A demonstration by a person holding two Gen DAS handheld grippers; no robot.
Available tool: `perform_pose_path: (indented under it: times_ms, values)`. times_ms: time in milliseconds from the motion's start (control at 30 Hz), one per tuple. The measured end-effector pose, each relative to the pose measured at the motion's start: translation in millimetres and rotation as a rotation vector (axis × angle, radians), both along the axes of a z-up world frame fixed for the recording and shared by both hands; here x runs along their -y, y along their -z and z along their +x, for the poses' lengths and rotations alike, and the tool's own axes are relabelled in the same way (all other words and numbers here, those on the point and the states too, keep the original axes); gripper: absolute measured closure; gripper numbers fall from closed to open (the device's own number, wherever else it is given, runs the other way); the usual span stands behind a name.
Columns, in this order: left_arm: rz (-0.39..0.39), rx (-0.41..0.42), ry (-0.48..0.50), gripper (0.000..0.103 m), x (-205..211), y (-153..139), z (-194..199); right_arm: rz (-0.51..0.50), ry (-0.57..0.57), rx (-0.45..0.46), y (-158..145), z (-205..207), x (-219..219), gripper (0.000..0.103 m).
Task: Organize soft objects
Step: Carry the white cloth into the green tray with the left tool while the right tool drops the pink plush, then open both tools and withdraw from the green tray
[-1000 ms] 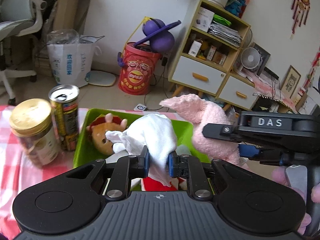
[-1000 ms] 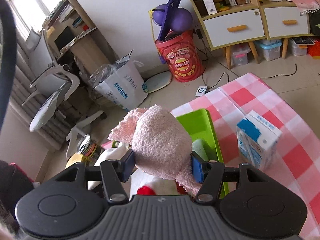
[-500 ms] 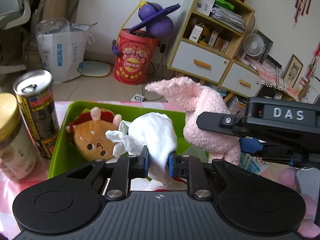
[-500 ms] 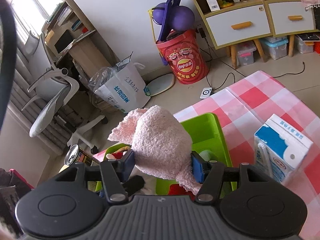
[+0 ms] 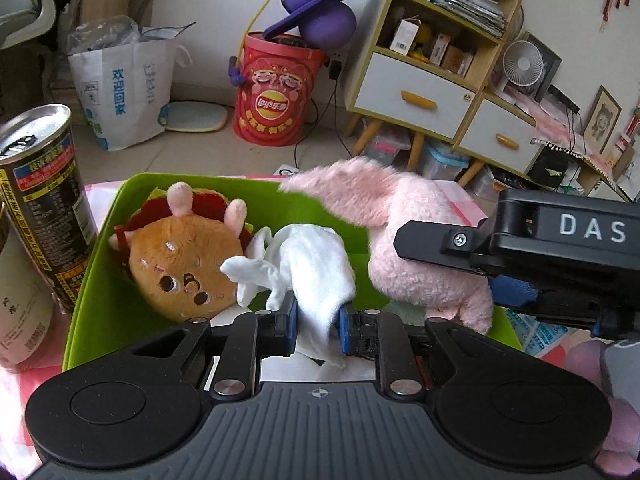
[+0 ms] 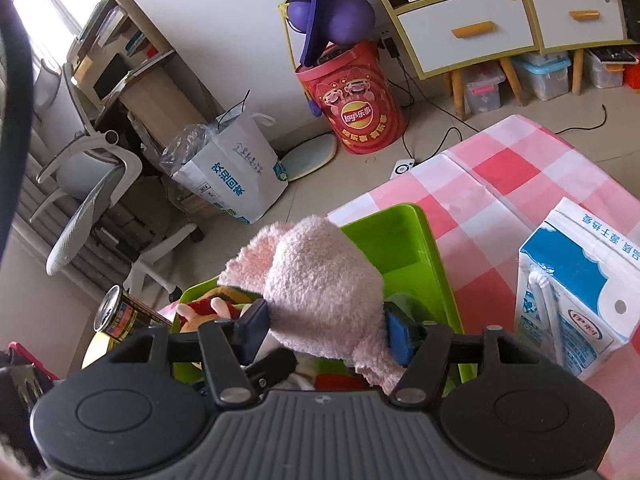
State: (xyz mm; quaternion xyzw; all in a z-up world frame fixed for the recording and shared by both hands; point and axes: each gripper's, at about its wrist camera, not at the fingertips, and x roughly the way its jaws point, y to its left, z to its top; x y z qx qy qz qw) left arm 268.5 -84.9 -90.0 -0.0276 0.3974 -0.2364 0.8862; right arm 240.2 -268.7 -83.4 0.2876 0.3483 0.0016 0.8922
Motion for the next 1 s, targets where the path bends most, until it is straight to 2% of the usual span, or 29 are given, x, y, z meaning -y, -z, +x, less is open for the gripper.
perform_pose_path:
  times_ms: [67,100,200,300,467,600,800,900,1000]
  values:
    - [0.0,0.007,-0.001,0.075,0.3,-0.2,-1.6,-0.003,-0.005,0.003,-1.3,-0.6,0.3,0.067]
    - [0.004,0.019,-0.005,0.066,0.0,-0.9,-3.7,-0.002,-0.007,0.005,-2.9,-0.9,0.5,0.062]
    - [-0.004,0.035,0.001,0.047,-2.0,-5.0,-10.5,-0.003,-0.012,0.018,-9.7,-4.9,1.2,0.051]
    - [0.006,0.045,-0.006,0.032,-5.0,-11.2,-19.7,-0.008,-0.018,0.025,-17.6,-10.7,1.2,0.05]
    - [0.024,0.062,-0.013,0.023,-15.9,-29.9,-39.6,-0.088,-0.031,0.022,-34.5,-26.8,1.1,0.05]
    - [0.008,0.071,-0.033,0.021,-29.7,-51.6,-60.3,-0.11,-0.042,0.023,-51.0,-47.0,0.4,0.049]
    - [0.009,0.101,-0.062,0.017,-44.6,-79.7,-92.7,-0.202,-0.083,0.036,-75.9,-84.6,-13.1,0.045]
    - [-0.002,0.11,-0.072,0.009,-52.6,-88.9,-110.9,-0.216,-0.092,0.046,-84.6,-103.2,-17.7,0.042]
    - [0.006,0.124,-0.078,0.006,-60.1,-93.0,-127.5,-0.235,-0.101,0.051,-90.6,-119.4,-21.8,0.042]
